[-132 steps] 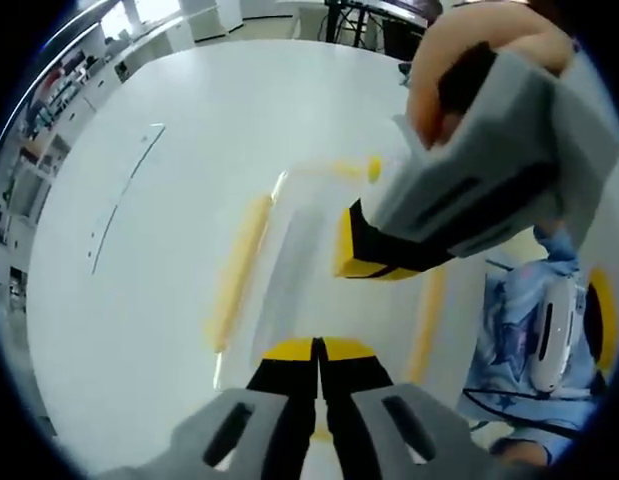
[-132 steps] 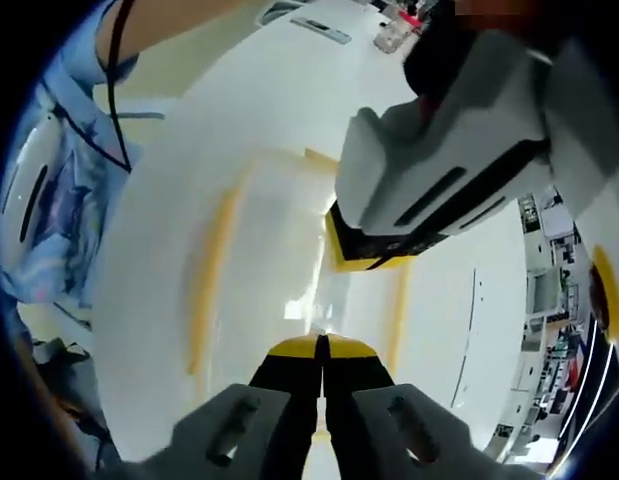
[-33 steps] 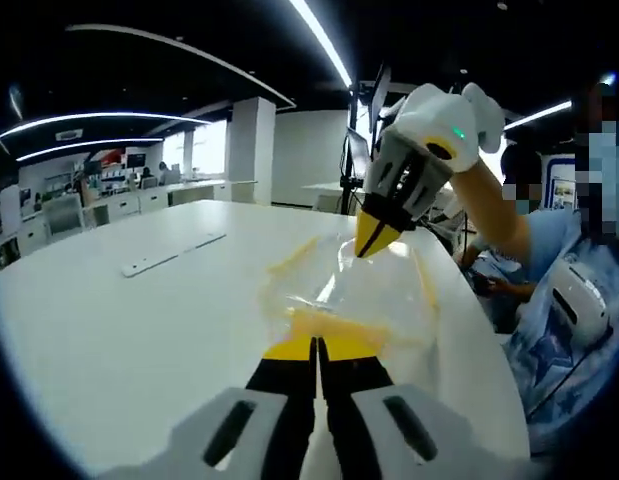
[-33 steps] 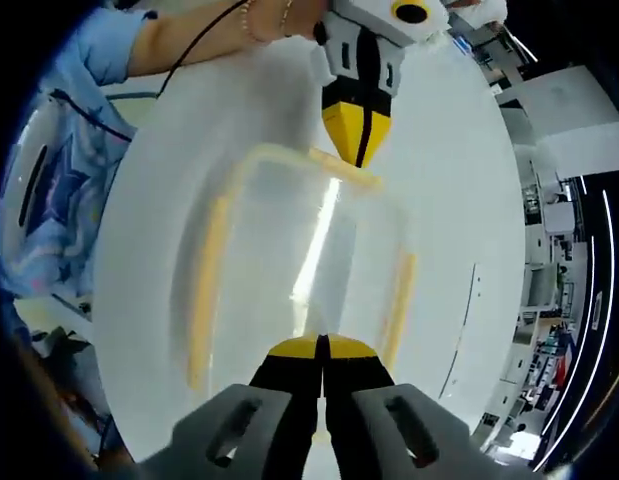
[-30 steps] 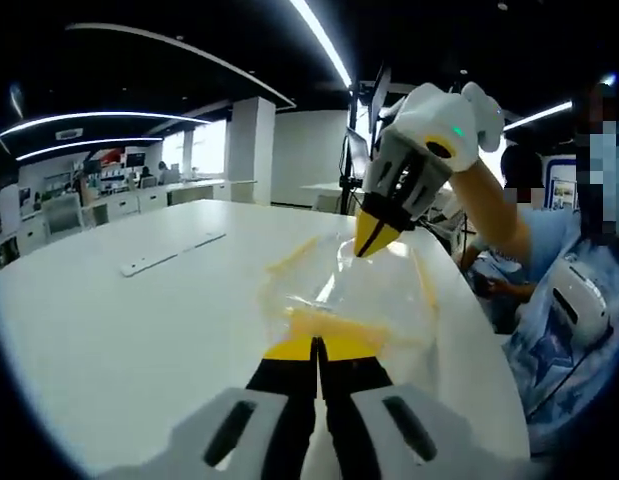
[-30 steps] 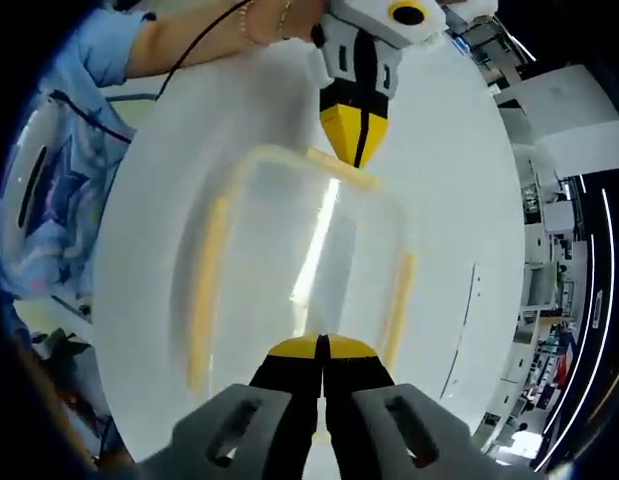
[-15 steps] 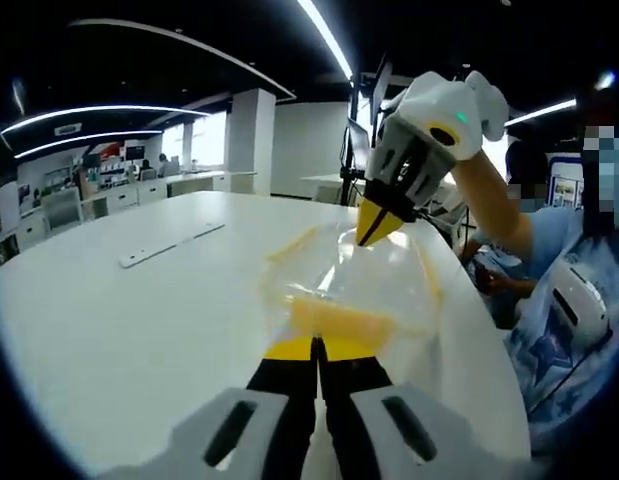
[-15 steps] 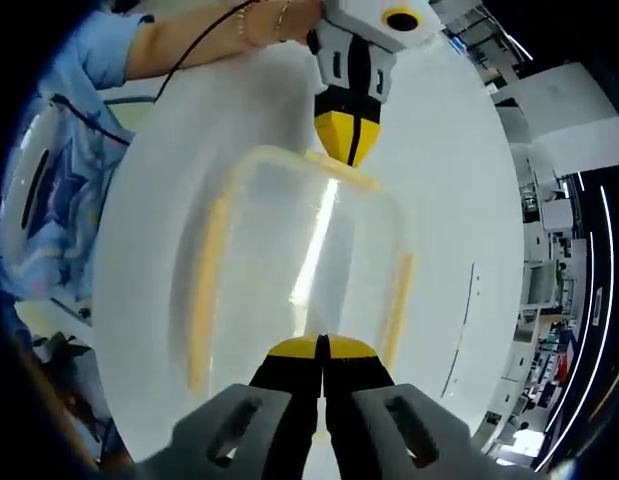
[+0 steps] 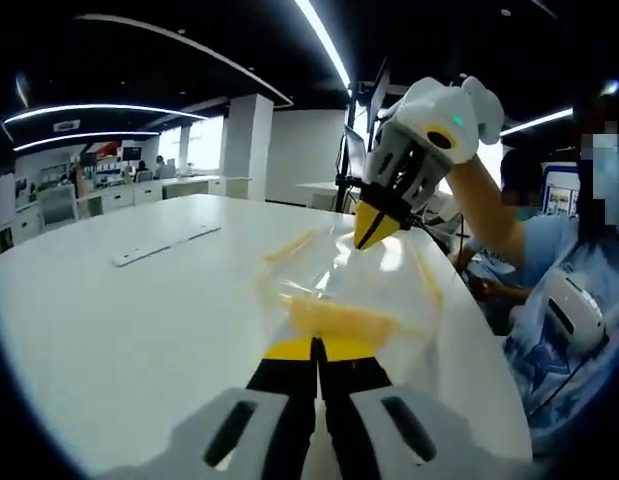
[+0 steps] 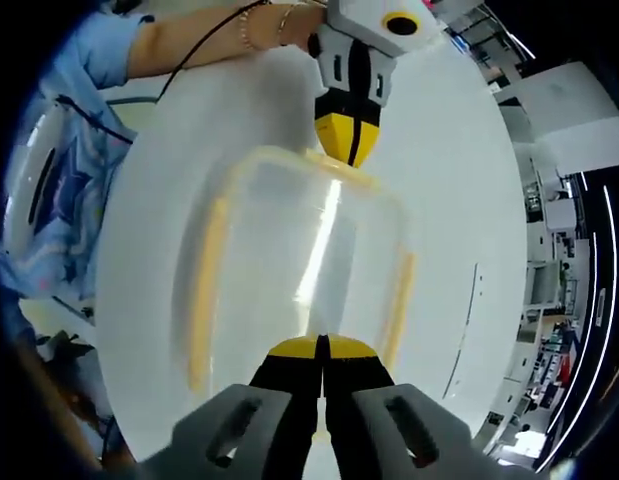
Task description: Snap each plastic latch of the storage box into its locked position after aligning the lid with the box until every specified latch is closed and the lid sits flush.
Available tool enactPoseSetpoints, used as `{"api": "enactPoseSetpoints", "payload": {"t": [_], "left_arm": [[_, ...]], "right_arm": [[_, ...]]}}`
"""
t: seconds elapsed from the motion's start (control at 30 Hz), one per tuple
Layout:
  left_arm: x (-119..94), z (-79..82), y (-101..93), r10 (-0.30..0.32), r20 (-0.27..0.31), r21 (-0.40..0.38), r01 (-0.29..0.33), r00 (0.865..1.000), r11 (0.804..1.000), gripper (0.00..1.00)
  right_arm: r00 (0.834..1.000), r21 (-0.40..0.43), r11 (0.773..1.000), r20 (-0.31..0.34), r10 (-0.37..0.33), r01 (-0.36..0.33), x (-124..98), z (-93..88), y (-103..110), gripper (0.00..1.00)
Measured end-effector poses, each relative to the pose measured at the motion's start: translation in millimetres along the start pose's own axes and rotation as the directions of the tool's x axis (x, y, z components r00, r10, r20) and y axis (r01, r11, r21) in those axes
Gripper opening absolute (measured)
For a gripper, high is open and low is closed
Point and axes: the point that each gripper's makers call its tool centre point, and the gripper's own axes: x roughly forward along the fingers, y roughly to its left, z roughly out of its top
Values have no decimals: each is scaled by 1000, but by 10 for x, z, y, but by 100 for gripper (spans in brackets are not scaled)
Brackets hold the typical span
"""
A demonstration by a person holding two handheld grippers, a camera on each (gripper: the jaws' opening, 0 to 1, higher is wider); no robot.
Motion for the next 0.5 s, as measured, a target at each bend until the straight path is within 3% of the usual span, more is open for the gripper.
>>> {"api": "enactPoseSetpoints", "payload": {"t": [0.3, 0.5], "left_arm": [[20, -7, -28, -21, 18, -4, 21, 1000, 1000, 0], [39, -21, -49, -35, 27, -53, 36, 999, 998, 0]], "right_arm": [[1000, 38, 999, -24, 15, -14, 14, -1, -2, 0], [999, 42, 999, -33, 15, -13, 19, -11, 11, 0]]}}
